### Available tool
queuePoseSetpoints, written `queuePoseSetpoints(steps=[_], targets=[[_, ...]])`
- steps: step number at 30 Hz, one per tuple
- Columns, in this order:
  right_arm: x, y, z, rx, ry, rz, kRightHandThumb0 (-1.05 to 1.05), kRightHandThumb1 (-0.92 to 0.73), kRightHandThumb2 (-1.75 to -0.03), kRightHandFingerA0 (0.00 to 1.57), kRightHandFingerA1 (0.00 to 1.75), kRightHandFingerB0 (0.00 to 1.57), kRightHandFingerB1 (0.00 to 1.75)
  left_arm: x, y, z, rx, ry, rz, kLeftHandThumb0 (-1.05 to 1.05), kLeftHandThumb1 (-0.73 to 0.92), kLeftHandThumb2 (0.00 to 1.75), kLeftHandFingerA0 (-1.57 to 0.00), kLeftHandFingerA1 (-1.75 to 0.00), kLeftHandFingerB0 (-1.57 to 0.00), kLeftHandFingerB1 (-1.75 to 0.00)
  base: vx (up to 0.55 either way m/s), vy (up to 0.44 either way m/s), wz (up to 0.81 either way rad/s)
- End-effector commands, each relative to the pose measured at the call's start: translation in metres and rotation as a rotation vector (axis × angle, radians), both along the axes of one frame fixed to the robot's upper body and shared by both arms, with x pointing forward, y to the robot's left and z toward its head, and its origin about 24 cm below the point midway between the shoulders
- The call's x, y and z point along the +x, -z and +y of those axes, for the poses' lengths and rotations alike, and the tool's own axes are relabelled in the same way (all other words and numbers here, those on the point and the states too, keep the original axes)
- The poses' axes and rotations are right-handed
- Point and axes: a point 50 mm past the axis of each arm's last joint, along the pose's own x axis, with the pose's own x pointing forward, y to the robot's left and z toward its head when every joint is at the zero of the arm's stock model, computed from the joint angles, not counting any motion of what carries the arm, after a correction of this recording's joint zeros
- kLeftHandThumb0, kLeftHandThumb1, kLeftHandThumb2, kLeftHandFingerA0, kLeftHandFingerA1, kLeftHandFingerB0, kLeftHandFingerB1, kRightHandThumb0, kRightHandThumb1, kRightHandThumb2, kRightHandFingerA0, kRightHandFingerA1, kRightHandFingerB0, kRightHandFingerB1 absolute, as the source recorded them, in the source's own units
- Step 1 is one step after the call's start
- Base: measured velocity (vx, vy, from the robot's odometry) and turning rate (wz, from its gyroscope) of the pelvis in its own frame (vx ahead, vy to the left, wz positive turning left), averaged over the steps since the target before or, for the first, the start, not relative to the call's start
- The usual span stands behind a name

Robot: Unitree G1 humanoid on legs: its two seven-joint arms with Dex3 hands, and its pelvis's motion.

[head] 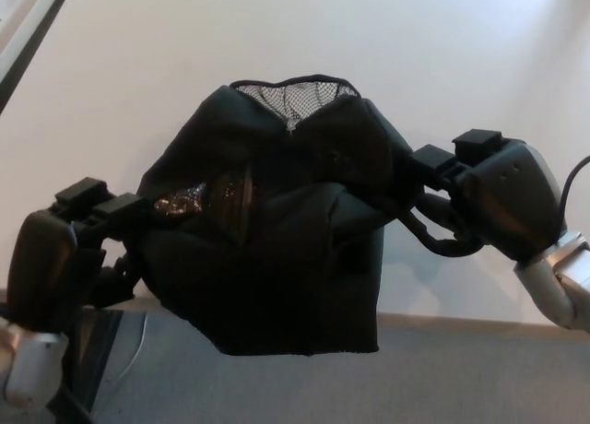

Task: A lunch bag is kept on the middle of the desk and the robot uses both its hands to grab the opening of the bag from the left and right and moves its hands away from each other to spread the bag open

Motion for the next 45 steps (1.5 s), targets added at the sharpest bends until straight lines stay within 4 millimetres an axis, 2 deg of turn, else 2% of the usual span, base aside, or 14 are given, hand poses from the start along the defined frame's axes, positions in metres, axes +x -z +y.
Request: queuePoseSetpoints(steps=[1, 2, 4, 8, 17, 20, 23, 31, 32, 35, 36, 38, 39, 45], targets=[[0.012, -0.025, -0.005, -0.016, 0.039, -0.077, -0.34, -0.60, -0.61, 0.81, 1.55, 0.67, 1.27, 0.012, -0.019, -0.001, 0.092, 0.011, -0.078, -0.08, 0.61, 0.58, -0.84, -0.83, -0.87, -0.71, 0.00, 0.000, 0.00], [0.017, -0.037, 0.000, 0.002, 0.030, -0.088, -0.36, -0.52, -0.56, 0.86, 1.23, 0.76, 0.50, 0.017, -0.028, -0.003, 0.117, 0.013, -0.135, 0.04, 0.61, 0.58, -0.59, -0.45, -0.55, -0.41, 0.00, 0.000, 0.00], [0.025, -0.059, 0.008, 0.039, 0.019, -0.100, -0.39, -0.50, -0.54, 0.88, 0.93, 0.64, 0.42, 0.025, -0.042, -0.006, 0.148, 0.005, -0.221, 0.07, 0.64, 0.60, -0.46, -0.38, -0.42, -0.34, 0.00, 0.000, 0.00], [0.038, -0.102, 0.019, 0.079, 0.040, -0.156, -0.38, -0.47, -0.54, 0.79, 0.90, 0.38, 0.34, 0.043, -0.081, -0.010, 0.198, -0.003, -0.358, 0.09, 0.44, 0.92, 0.00, -0.44, -0.11, -0.47, 0.00, 0.000, 0.00], [0.050, -0.185, 0.019, 0.197, 0.103, -0.304, -0.45, -0.53, -0.56, 0.84, 0.56, 0.33, 0.32, 0.066, -0.184, -0.008, 0.269, -0.077, -0.645, 0.04, 0.57, 0.74, -0.06, -0.12, -0.07, -0.29, 0.00, 0.000, 0.00], [0.048, -0.194, 0.019, 0.250, 0.071, -0.328, -0.47, -0.42, -0.71, 0.87, 0.93, 0.38, 0.45, 0.065, -0.198, -0.007, 0.269, -0.085, -0.690, -0.01, 0.58, 0.75, -0.05, -0.14, -0.07, -0.28, 0.00, 0.000, 0.00], [0.046, -0.195, 0.017, 0.261, 0.055, -0.369, -0.47, -0.41, -0.69, 0.80, 0.57, 0.46, 0.46, 0.061, -0.205, -0.009, 0.269, -0.055, -0.754, 0.00, 0.60, 0.65, 0.00, -0.19, -0.03, -0.27, 0.00, 0.000, 0.00], [0.022, -0.175, -0.022, 0.243, 0.059, -0.497, -0.46, -0.59, -0.59, 0.82, 0.76, 0.50, 0.37, 0.034, -0.192, 0.024, 0.295, -0.053, -0.813, 0.13, 0.54, 0.72, 0.00, -0.22, -0.04, -0.28, 0.00, 0.000, 0.00], [0.011, -0.171, -0.032, 0.260, 0.037, -0.513, -0.48, -0.52, -0.88, 0.84, 0.84, 0.45, 0.54, 0.026, -0.188, 0.032, 0.276, -0.052, -0.796, 0.08, 0.53, 0.71, -0.09, -0.20, -0.10, -0.33, 0.00, 0.000, 0.00], [-0.043, -0.150, -0.059, 0.312, -0.050, -0.543, -0.47, -0.64, -0.60, 0.68, 0.45, 0.53, 0.41, -0.014, -0.162, 0.057, 0.121, -0.031, -0.664, 0.03, 0.52, 0.65, -0.18, -0.35, -0.17, -0.29, 0.00, 0.000, 0.00], [-0.060, -0.140, -0.066, 0.322, -0.064, -0.544, -0.44, -0.53, -0.93, 0.61, 0.63, 0.43, 0.55, -0.027, -0.149, 0.063, 0.082, -0.027, -0.608, 0.00, 0.57, 0.61, -0.19, -0.36, -0.16, -0.30, 0.00, 0.000, 0.00], [-0.098, -0.115, -0.080, 0.349, -0.113, -0.542, -0.41, -0.67, -0.59, 0.65, 0.45, 0.51, 0.42, -0.058, -0.123, 0.075, -0.004, -0.028, -0.543, -0.05, 0.60, 0.61, -0.28, -0.36, -0.16, -0.28, 0.00, 0.000, 0.00], [-0.129, -0.088, -0.092, 0.362, -0.111, -0.576, -0.46, -0.57, -0.88, 0.51, 0.56, 0.39, 0.51, -0.086, -0.098, 0.086, -0.023, -0.062, -0.501, -0.23, 0.68, 0.66, -0.24, -0.39, -0.10, -0.18, 0.00, 0.000, 0.00], [-0.190, -0.036, -0.099, 0.372, -0.049, -0.485, -0.42, -0.68, -0.60, 0.41, 0.40, 0.35, 0.36, -0.153, -0.030, 0.093, -0.112, -0.207, -0.367, -0.19, 0.73, 0.62, -0.29, -0.37, -0.16, -0.27, 0.00, 0.000, 0.00]])
